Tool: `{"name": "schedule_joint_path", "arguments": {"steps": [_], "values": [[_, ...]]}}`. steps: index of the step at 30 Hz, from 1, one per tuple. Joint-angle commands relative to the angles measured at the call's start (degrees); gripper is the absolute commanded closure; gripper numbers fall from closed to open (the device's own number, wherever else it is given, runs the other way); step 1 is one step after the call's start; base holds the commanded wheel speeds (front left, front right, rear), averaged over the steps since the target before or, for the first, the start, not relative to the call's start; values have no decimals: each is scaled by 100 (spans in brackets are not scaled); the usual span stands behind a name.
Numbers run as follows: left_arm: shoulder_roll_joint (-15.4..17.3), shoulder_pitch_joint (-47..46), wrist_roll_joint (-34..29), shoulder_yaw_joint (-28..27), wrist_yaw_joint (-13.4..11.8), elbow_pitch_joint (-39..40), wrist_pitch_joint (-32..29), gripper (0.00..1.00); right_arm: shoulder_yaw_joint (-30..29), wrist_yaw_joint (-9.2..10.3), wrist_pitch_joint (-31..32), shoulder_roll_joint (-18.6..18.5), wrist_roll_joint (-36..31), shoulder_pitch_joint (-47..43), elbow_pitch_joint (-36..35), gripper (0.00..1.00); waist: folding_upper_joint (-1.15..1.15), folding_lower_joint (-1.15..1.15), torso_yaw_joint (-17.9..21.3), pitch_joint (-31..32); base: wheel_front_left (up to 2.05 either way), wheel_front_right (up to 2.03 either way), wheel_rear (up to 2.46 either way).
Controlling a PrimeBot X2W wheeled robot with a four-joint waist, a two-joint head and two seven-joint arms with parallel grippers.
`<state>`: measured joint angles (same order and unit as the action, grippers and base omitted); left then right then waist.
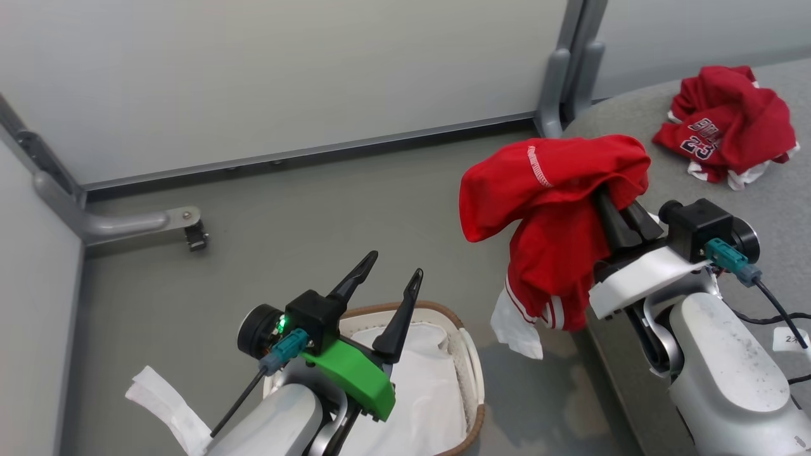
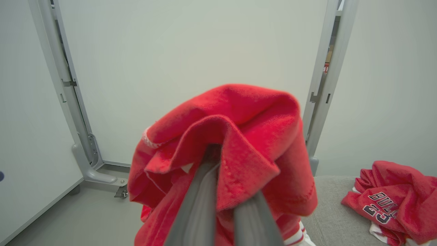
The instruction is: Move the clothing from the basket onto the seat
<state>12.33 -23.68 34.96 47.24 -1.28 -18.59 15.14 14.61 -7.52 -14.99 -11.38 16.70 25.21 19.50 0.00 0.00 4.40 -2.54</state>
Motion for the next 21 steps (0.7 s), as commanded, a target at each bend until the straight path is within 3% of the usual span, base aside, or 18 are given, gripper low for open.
{"name": "schedule_joint_path", "arguments": {"steps": [1,11,21], "values": [[-6,82,-84,-35,19,14,-1,0,-53,6,-30,-16,-37,-51,-47,100,0,0,435,-186,0,0,0],[-118,-109,-374,-149,113,-35,-3,0,-196,6,-30,66,-79,-97,-211,100,0,0,1557,-609,0,0,0],[-174,-290,-570,-83,255,-203,-2,0,-369,6,-30,158,-116,-211,-330,100,0,0,2093,-926,0,0,0]]}}
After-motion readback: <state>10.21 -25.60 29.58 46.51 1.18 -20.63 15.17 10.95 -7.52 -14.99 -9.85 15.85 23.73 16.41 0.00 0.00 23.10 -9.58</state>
